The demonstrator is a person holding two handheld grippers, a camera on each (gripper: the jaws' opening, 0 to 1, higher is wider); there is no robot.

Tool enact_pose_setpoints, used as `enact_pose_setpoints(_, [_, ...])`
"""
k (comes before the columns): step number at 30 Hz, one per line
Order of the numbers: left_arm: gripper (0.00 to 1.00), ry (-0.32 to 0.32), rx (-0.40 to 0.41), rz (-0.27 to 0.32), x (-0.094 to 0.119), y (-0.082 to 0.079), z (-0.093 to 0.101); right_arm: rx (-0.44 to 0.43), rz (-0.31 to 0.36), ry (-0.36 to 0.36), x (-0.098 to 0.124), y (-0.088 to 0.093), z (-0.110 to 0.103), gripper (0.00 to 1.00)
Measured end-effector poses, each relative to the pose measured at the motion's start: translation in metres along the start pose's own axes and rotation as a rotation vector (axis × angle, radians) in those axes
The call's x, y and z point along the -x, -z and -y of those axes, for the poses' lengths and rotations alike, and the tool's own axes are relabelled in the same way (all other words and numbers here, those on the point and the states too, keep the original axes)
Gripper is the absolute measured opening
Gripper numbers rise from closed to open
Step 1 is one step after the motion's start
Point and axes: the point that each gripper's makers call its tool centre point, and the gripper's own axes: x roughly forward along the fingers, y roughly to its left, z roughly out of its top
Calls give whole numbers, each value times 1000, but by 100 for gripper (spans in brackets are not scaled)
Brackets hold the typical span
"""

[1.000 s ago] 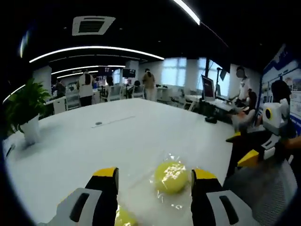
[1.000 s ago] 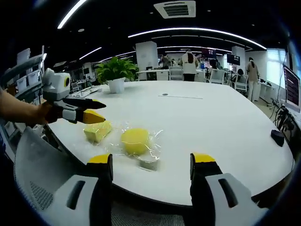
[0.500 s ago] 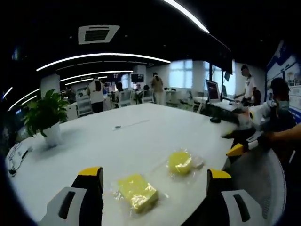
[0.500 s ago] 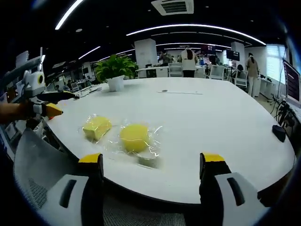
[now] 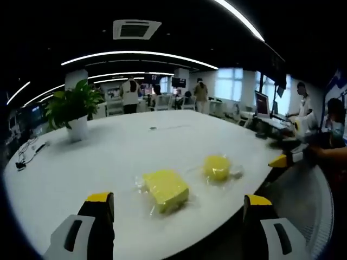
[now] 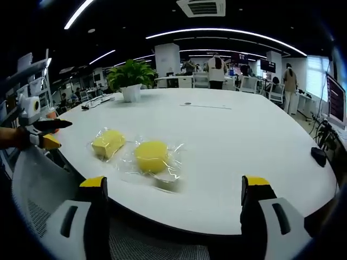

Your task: Compare the silicone blocks by pressing each to a similar depth, holding the contact briefly, and releasing to observe deformation and rebound differences across the visible hardness samples.

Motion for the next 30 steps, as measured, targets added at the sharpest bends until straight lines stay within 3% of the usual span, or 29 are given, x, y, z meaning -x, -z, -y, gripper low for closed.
enact_pose_setpoints(9, [100,-51,74,17,-2,10,-5,-12,-8,3,-1,5,3,96])
enact_pose_setpoints(13, [100,-77,26,-2,-3,14,-7,-34,6,7,-1,4,6,96])
enact_pose_setpoints(30, [100,-103,47,-14,-3,16,-15,-11,-19,-2,-4,8,5,96])
